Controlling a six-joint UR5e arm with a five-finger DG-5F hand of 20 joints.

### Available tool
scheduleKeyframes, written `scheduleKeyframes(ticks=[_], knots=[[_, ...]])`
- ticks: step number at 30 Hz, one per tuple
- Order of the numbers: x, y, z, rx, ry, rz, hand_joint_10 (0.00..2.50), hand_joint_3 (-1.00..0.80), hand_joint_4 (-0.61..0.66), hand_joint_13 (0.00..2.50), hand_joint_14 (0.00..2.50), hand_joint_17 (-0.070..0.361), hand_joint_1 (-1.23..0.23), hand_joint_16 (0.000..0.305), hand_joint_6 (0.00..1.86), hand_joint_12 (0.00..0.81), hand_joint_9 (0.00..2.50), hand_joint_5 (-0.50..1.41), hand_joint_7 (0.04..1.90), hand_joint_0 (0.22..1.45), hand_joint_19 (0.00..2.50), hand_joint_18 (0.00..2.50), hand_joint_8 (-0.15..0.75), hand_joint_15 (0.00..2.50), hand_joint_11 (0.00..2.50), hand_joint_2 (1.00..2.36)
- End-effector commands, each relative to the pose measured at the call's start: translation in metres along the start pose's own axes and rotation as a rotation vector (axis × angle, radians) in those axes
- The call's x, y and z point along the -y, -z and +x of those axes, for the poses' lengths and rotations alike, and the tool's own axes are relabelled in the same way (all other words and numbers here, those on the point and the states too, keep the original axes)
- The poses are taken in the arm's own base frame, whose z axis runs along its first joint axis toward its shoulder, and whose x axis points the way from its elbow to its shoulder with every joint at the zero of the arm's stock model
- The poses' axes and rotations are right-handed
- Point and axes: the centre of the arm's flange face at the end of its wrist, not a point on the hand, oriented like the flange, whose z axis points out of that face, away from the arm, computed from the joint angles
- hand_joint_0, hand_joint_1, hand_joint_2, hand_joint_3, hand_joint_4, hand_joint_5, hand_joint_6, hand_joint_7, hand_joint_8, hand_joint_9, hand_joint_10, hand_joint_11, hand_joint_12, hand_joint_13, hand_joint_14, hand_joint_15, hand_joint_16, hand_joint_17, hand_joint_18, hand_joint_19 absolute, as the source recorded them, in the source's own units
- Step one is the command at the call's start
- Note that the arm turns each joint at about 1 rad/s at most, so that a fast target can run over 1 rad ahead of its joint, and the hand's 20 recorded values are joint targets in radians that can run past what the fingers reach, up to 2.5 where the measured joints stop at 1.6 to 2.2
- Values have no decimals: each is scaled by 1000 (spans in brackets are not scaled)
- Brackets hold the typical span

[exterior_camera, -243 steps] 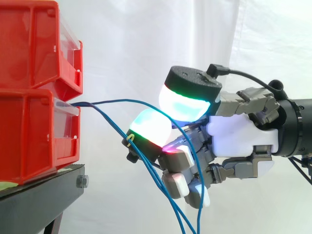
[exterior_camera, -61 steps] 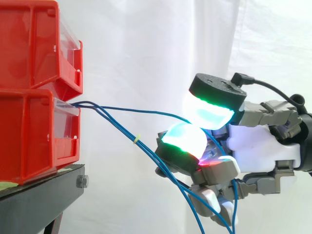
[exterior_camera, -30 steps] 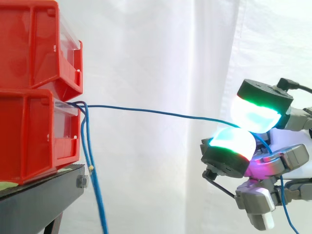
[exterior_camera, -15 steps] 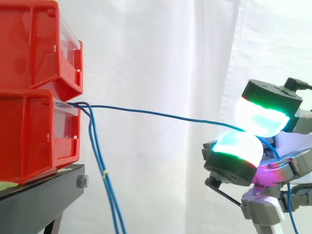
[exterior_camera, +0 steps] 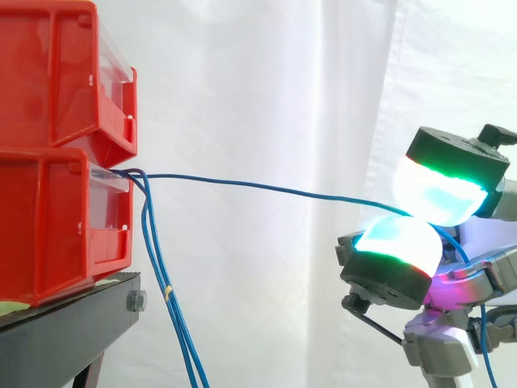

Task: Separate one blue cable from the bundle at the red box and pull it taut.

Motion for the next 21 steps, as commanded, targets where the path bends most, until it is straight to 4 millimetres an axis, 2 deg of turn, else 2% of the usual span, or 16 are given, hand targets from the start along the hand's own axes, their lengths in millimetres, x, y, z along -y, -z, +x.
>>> scheduleKeyframes(ticks=[1,9,16,21], knots=[[0,0,-1,2,0,2,1031,-100,10,941,20,79,-727,35,901,310,928,-137,1187,607,707,791,280,931,1342,1021],[1,1,-1,2,0,3,1069,-102,10,951,20,78,-726,34,901,306,918,-137,1180,610,706,804,278,950,1372,1021],[0,0,-1,2,0,2,1240,-116,8,947,22,76,-727,34,904,300,869,-138,1131,614,691,785,269,976,1360,1022],[0,0,-1,2,0,3,1238,-119,4,947,19,75,-725,33,905,297,864,-139,1099,615,714,775,270,999,1381,1022]])
